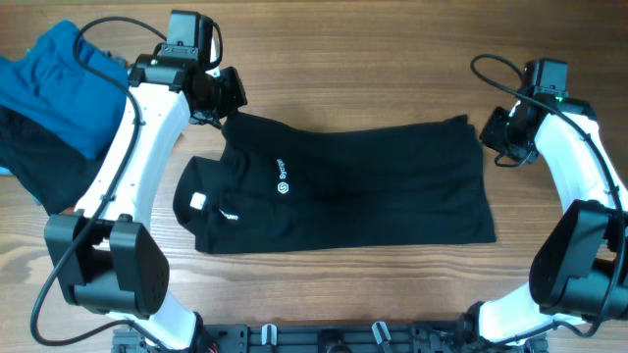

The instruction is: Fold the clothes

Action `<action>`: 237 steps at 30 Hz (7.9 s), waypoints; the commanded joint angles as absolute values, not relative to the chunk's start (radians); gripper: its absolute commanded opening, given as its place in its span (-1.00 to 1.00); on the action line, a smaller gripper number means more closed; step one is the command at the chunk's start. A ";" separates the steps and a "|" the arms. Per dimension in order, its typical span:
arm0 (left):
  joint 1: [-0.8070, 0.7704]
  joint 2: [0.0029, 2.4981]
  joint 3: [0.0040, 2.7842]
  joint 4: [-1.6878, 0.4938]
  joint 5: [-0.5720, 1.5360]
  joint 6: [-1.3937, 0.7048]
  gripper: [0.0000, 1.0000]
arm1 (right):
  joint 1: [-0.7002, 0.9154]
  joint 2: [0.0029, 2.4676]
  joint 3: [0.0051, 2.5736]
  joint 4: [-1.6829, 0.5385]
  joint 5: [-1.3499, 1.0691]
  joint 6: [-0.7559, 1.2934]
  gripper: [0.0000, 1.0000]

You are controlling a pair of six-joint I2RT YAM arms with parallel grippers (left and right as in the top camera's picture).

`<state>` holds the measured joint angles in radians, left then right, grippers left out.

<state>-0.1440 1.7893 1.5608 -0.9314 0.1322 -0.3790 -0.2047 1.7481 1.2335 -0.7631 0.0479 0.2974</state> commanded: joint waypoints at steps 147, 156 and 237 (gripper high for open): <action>-0.115 1.707 0.801 -0.230 0.102 -0.480 0.23 | -0.240 1.705 0.774 -0.258 -0.289 0.213 -0.12; -0.093 1.658 0.931 -0.429 0.130 -0.478 0.40 | -0.240 1.703 0.840 -0.317 -0.297 -0.029 0.44; -0.092 1.520 1.012 -0.720 0.133 -0.476 0.70 | 0.331 1.860 1.281 -0.699 -0.406 0.435 0.49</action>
<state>-0.0978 1.5192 1.0019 -0.7185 0.1421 -0.4839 0.3252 1.8420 1.2751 -0.7097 -0.3676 0.4366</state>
